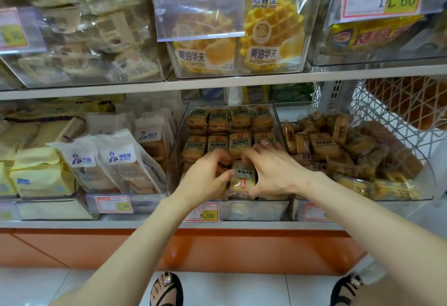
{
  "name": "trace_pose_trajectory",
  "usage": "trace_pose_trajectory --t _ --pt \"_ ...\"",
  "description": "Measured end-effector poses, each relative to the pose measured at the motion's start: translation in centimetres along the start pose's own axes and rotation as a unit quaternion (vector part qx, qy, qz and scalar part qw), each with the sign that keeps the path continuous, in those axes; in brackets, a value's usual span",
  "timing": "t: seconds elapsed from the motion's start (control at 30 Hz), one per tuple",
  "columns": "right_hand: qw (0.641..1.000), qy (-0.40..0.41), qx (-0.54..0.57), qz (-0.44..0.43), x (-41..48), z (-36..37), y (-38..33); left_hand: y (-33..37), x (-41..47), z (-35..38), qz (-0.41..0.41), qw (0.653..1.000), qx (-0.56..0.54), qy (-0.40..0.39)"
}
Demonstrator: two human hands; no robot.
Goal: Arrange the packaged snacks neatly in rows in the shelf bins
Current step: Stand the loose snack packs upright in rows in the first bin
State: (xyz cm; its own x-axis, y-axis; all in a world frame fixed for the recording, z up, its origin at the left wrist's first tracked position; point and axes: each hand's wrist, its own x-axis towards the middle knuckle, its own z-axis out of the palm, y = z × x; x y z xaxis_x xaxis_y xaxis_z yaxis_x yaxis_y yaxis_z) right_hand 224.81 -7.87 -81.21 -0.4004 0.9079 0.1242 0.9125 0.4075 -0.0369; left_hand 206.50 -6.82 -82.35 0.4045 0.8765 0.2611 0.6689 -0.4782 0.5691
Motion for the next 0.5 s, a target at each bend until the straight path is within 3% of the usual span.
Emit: trace_pose_trajectory --t 0.1,0.2,0.33,0.43,0.5 --pt "0.998 0.055 0.027 0.0 -0.2 -1.5 0.3 0.8 0.3 0.1 -0.096 0.993 -0.063 -0.008" --pt "0.991 0.08 0.106 0.002 -0.7 -3.0 0.5 2.0 0.7 0.1 -0.177 0.949 -0.257 -0.039" --pt "0.955 0.061 0.29 0.014 -1.5 -4.7 2.6 2.0 1.2 -1.6 -0.144 0.941 -0.307 -0.012" --pt "0.949 0.033 0.313 -0.013 -2.0 -4.8 4.3 1.8 1.4 -2.9 -0.119 0.934 -0.338 -0.018" --pt "0.947 0.013 0.32 -0.029 -2.0 -4.3 4.8 1.8 1.7 -3.1 -0.132 0.928 -0.347 0.019"
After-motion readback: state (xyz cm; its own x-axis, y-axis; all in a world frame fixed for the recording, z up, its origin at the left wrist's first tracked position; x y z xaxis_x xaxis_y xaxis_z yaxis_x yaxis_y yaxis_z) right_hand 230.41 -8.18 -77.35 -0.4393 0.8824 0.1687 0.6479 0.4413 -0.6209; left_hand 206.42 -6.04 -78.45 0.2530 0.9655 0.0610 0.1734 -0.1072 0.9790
